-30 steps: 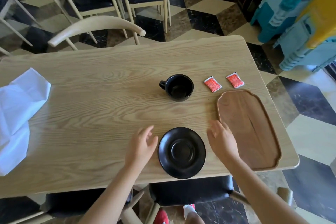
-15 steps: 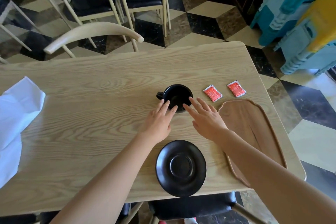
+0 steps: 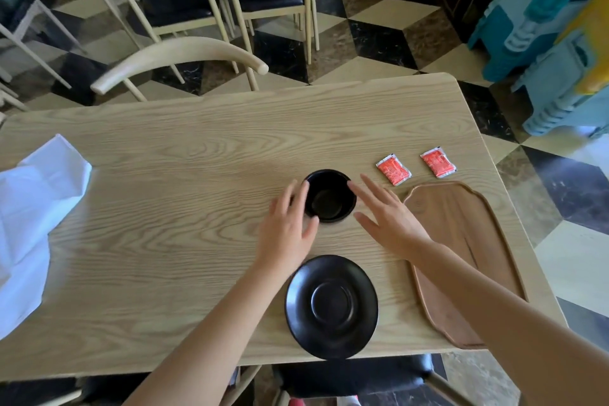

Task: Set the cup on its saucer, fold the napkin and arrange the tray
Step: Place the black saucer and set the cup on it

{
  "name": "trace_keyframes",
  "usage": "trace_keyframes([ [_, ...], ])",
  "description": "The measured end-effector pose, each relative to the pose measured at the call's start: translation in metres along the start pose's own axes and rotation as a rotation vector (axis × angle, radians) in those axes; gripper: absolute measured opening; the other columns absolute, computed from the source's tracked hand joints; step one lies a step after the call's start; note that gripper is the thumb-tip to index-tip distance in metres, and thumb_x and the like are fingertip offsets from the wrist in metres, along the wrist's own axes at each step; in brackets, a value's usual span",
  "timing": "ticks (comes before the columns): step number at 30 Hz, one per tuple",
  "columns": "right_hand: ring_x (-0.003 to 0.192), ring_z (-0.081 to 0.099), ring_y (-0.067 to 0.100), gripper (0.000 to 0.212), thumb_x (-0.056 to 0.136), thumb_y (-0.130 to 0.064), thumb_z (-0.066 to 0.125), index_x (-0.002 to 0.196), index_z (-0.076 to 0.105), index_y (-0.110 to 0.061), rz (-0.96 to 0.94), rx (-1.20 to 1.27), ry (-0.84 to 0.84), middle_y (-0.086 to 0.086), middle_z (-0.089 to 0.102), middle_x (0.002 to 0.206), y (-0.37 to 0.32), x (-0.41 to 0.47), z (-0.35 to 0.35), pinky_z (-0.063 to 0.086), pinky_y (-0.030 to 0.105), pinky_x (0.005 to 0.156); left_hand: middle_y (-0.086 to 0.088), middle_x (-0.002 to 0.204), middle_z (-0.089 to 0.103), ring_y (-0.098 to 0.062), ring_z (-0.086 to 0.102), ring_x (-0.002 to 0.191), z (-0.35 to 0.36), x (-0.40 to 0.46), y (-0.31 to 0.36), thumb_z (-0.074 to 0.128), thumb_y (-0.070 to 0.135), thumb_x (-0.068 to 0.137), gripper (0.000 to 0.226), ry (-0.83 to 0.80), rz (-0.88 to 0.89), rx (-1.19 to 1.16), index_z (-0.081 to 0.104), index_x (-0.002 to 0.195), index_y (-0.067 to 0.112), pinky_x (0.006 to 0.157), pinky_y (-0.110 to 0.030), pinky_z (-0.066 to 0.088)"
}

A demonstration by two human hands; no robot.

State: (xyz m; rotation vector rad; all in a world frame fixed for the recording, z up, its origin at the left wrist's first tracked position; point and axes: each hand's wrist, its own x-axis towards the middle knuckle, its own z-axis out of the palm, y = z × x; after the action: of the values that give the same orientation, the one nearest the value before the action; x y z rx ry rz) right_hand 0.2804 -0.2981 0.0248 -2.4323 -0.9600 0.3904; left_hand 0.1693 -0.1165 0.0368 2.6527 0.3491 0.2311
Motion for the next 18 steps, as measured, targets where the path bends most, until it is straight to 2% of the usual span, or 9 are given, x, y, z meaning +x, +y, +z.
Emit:
trace_keyframes([
  [2,0.139,0.027,0.028,0.060,0.093,-0.035,0.049,0.144,0.019,-0.038,0.219,0.214,-0.036,0.006,0.026,0.154,-0.005,0.009,0.005,0.028,0.040,0.110,-0.018,0.150,0.028,-0.033,0.032,0.134,0.001,0.018,-0.006,0.052,0.028,0.091,0.063,-0.099,-0.203,-0.089,0.022,0.145,0.013,0.105,-0.043,0.032],
  [4,0.126,0.046,0.029,0.061,0.092,-0.034,0.051,0.145,0.020,-0.036,0.394,0.394,-0.083,0.012,0.050,0.138,-0.011,0.018,0.012,0.039,0.034,0.101,-0.019,0.148,0.030,-0.033,0.031,0.134,0.007,0.031,-0.010,0.047,0.025,0.094,0.059,-0.250,-0.341,-0.189,0.020,0.145,0.013,0.106,-0.040,0.028],
  [6,0.112,0.058,0.027,0.060,0.091,-0.026,0.053,0.143,0.026,-0.032,0.536,0.600,-0.087,0.014,0.059,0.125,-0.016,0.024,0.020,0.051,0.039,0.091,-0.022,0.138,0.040,-0.036,0.041,0.125,0.011,0.039,-0.015,0.046,0.019,0.094,0.048,-0.315,-0.375,-0.225,0.033,0.139,0.006,0.103,-0.040,0.033],
  [8,0.097,0.065,0.025,0.055,0.090,-0.015,0.051,0.141,0.034,-0.026,0.632,0.773,-0.056,0.012,0.064,0.108,-0.023,0.027,0.025,0.058,0.039,0.078,-0.027,0.127,0.046,-0.039,0.058,0.106,0.012,0.042,-0.018,0.046,0.013,0.094,0.032,-0.325,-0.417,-0.314,0.047,0.122,-0.002,0.095,-0.045,0.045],
  [10,0.079,0.069,0.024,0.051,0.089,-0.008,0.047,0.137,0.038,-0.023,0.648,0.783,-0.019,0.011,0.065,0.096,-0.028,0.026,0.026,0.059,0.037,0.073,-0.030,0.118,0.051,-0.036,0.069,0.082,0.009,0.037,-0.016,0.044,0.007,0.094,0.018,-0.317,-0.455,-0.425,0.055,0.102,-0.004,0.079,-0.050,0.055],
  [12,0.071,0.069,0.022,0.050,0.088,-0.004,0.045,0.134,0.042,-0.023,0.641,0.790,0.027,0.012,0.066,0.090,-0.033,0.018,0.025,0.059,0.037,0.073,-0.029,0.115,0.053,-0.030,0.071,0.071,0.006,0.026,-0.011,0.044,0.005,0.094,0.015,-0.255,-0.460,-0.468,0.057,0.094,-0.002,0.070,-0.048,0.058],
  [15,0.071,0.070,0.020,0.051,0.084,-0.001,0.046,0.128,0.049,-0.025,0.626,0.854,0.084,0.009,0.068,0.082,-0.040,-0.005,0.022,0.059,0.032,0.068,-0.018,0.110,0.057,-0.019,0.070,0.065,-0.001,-0.003,-0.001,0.048,0.005,0.093,0.024,-0.151,-0.483,-0.564,0.056,0.114,-0.002,0.067,-0.043,0.059],
  [17,0.067,0.069,0.016,0.050,0.083,-0.001,0.048,0.125,0.051,-0.029,0.611,0.877,0.100,0.007,0.068,0.081,-0.046,-0.029,0.022,0.059,0.031,0.066,-0.007,0.092,0.062,-0.009,0.068,0.060,-0.006,-0.029,0.005,0.051,0.004,0.091,0.025,-0.115,-0.491,-0.624,0.056,0.115,0.004,0.070,-0.043,0.059],
  [18,0.066,0.068,0.014,0.051,0.083,-0.001,0.048,0.124,0.051,-0.031,0.613,0.891,0.104,0.007,0.067,0.081,-0.050,-0.042,0.024,0.059,0.030,0.064,-0.005,0.091,0.062,-0.009,0.068,0.060,-0.007,-0.042,0.008,0.052,0.004,0.091,0.023,-0.111,-0.493,-0.635,0.057,0.113,0.007,0.073,-0.045,0.058],
])
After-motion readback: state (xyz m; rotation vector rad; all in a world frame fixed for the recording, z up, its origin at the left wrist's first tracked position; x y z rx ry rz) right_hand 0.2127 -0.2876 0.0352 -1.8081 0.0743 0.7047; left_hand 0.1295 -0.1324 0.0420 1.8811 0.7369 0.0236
